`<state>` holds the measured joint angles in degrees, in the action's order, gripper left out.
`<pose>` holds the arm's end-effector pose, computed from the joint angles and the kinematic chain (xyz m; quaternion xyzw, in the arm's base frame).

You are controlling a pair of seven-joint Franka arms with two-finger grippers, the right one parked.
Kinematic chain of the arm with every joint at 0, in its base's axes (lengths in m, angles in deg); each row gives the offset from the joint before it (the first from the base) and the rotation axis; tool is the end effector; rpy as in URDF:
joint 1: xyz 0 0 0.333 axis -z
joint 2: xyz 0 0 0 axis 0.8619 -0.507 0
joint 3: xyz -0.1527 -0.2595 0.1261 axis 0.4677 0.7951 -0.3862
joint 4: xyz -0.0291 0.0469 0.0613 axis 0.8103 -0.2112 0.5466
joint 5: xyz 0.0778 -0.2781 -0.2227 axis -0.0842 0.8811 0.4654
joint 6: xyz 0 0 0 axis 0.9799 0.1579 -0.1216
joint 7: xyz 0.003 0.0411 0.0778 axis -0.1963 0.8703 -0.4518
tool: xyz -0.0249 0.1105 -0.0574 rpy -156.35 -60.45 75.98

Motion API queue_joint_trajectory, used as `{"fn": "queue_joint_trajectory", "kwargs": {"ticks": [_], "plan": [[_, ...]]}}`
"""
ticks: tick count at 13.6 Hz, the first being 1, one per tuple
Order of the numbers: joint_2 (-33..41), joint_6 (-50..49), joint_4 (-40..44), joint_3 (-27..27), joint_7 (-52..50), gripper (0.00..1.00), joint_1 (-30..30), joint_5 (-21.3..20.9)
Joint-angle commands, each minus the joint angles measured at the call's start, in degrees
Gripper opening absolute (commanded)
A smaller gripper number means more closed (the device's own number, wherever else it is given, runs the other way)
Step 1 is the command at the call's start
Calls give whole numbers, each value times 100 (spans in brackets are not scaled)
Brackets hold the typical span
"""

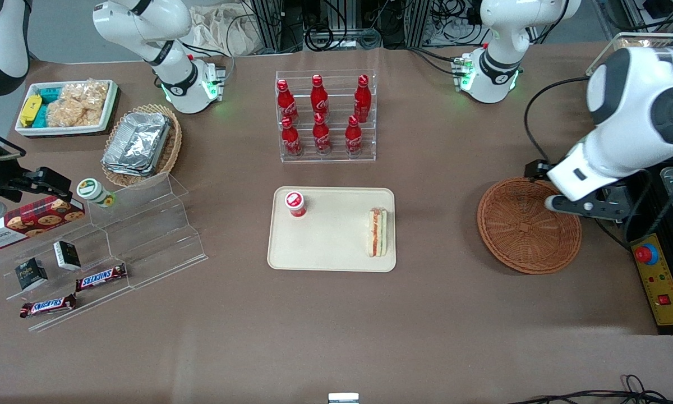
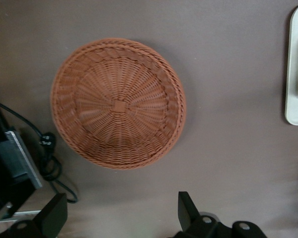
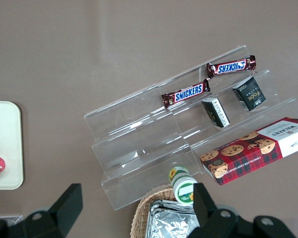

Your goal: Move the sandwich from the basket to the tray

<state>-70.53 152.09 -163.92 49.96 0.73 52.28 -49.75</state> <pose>0.5300 -0.0492 0.4978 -0.9905 0.1116 0.0765 0.0255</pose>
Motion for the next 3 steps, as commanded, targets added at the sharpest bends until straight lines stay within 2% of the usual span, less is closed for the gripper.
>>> {"fn": "queue_joint_trajectory", "kwargs": {"ticks": [1,3], "plan": [[-281,-257,591,79,228,100,-110,-14],[-684,-309,1118,88,185,100,-92,-111]]}}
